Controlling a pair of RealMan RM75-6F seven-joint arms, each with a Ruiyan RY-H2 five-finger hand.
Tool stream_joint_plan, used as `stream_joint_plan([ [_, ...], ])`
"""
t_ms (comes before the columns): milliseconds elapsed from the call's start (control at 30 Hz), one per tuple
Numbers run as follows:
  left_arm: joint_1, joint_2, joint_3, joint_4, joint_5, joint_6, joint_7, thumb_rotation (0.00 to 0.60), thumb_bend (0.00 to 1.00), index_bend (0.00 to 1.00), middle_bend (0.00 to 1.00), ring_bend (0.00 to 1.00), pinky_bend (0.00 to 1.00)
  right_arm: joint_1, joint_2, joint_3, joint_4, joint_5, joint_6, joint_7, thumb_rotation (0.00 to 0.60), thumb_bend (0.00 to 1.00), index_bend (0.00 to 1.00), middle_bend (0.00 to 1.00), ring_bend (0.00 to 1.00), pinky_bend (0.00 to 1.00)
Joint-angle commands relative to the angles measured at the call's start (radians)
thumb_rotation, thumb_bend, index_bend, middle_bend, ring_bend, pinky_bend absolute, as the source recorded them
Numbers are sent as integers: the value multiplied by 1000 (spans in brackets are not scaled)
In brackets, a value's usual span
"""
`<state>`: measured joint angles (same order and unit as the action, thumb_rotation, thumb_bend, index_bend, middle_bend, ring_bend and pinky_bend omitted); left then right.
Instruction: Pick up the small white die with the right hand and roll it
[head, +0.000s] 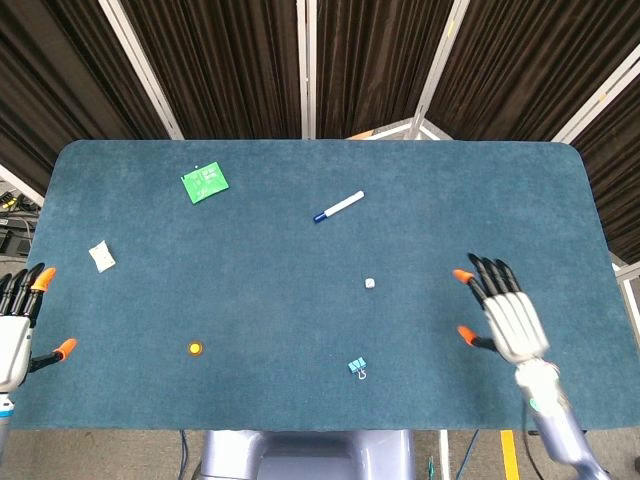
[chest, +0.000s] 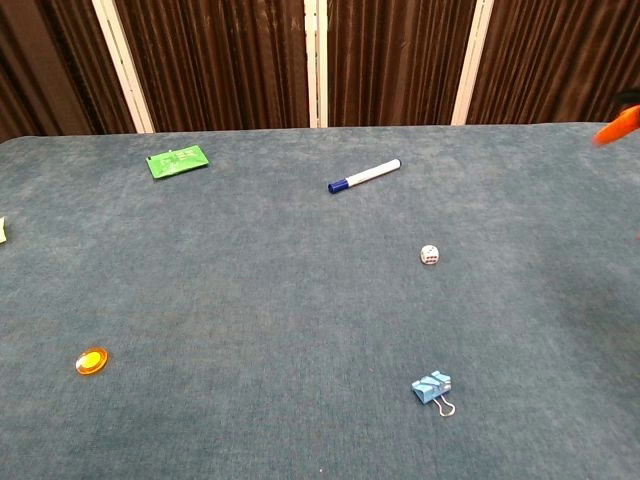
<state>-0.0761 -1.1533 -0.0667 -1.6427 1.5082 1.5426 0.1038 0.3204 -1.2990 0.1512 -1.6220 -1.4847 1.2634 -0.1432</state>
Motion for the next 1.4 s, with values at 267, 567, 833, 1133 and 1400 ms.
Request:
stream_joint_plan([
  [267, -7, 0, -6, 22, -21, -20, -32, 600, 0, 0, 0, 0, 0, 202, -210, 116, 65, 296, -220, -186, 600, 228, 378, 101, 0, 0],
  [567, -14, 2, -10, 34, -36, -37, -56, 600, 0, 0, 0, 0, 0, 287, -335, 120, 179, 389, -265, -243, 600, 216, 379, 107, 0, 0],
  [833, -20, 0, -10, 38, -42, -49, -58, 600, 0, 0, 0, 0, 0, 332, -409, 127, 267, 425, -279, -238, 600, 181, 410, 123, 0, 0],
  [1133, -24, -1, -10, 39, -46, -55, -60, 600, 0, 0, 0, 0, 0, 363, -455, 128, 348, 460, -300, -233, 600, 182, 439, 148, 0, 0],
  [1400, -26, -2, -8, 38, -43, -57, -59, 600, 0, 0, 0, 0, 0, 381, -489, 125, 408, 475, -316, -222, 600, 184, 444, 152, 0, 0],
])
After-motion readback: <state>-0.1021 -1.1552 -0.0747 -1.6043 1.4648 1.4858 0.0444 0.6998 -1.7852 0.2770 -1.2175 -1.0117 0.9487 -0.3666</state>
